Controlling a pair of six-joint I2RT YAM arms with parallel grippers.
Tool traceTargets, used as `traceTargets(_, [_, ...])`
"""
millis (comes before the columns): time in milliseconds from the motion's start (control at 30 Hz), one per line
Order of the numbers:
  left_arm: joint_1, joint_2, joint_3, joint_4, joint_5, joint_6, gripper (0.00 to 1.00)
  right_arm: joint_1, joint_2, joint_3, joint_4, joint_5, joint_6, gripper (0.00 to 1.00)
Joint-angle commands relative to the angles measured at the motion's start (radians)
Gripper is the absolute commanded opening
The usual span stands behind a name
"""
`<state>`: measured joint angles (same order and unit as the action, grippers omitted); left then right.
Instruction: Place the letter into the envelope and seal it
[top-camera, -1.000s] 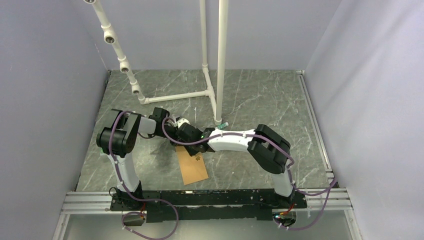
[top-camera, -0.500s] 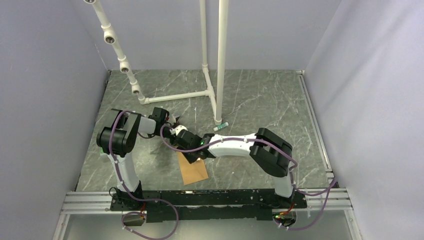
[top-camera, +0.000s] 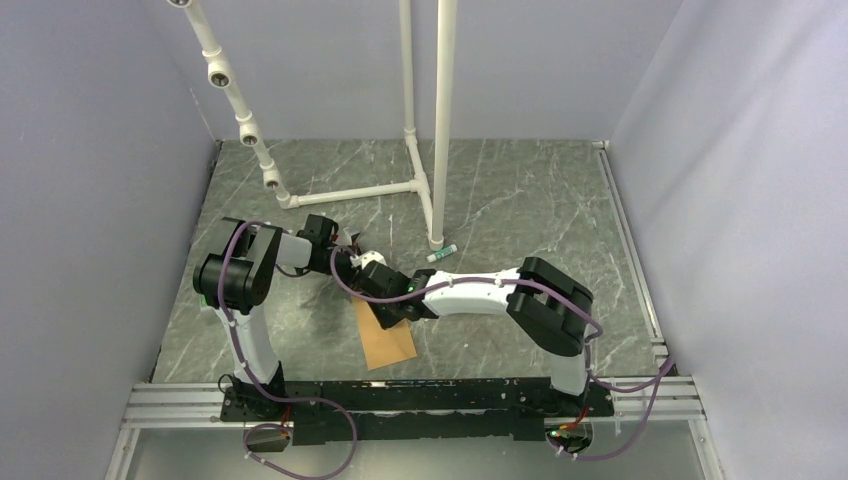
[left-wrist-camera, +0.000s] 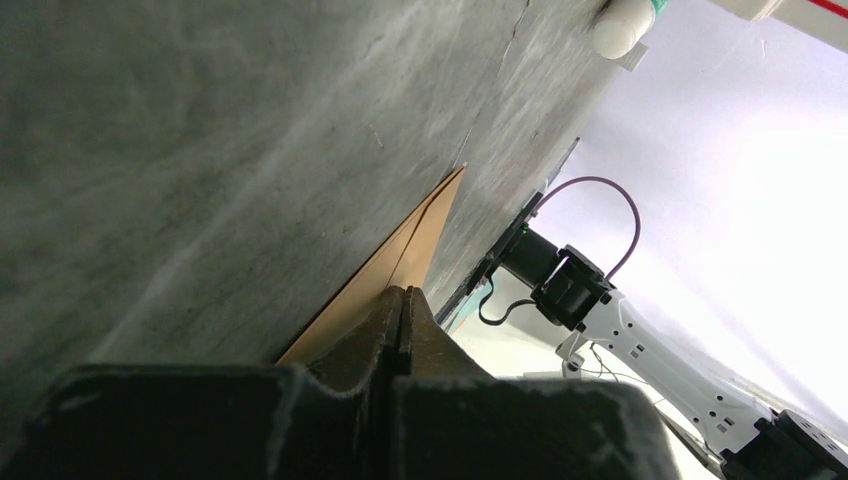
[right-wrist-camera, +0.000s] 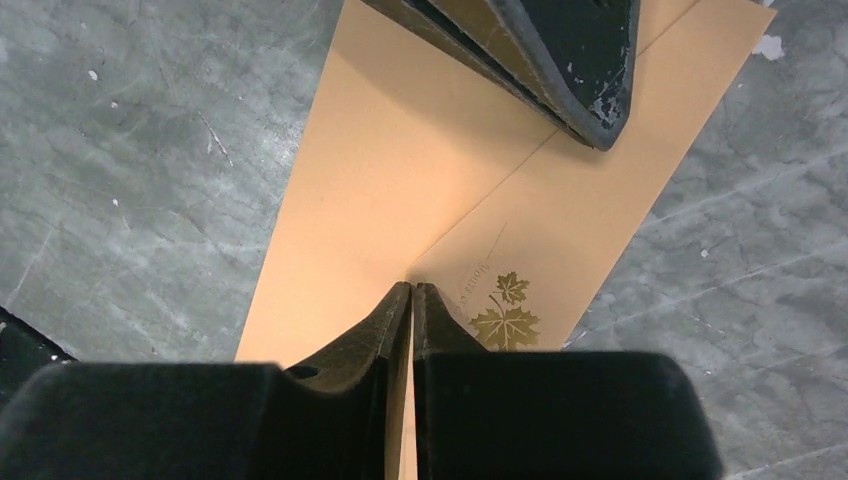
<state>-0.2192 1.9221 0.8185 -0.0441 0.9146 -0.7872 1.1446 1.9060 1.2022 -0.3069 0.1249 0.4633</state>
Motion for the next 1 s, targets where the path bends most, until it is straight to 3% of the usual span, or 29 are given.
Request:
traceTargets(0, [0.02,0.056,-0.022,-0.049,-0.149,-0.004,0.02,-0.022,-0.006,-0.068,-0.104,-0.024,0.037,0.11])
traceTargets(967, [0.02,0.066,0.0,-0.068,-0.162,0.004,0.02,0.04,-0.124,-0.199,-0.204,-0.163,-0.216,0.09])
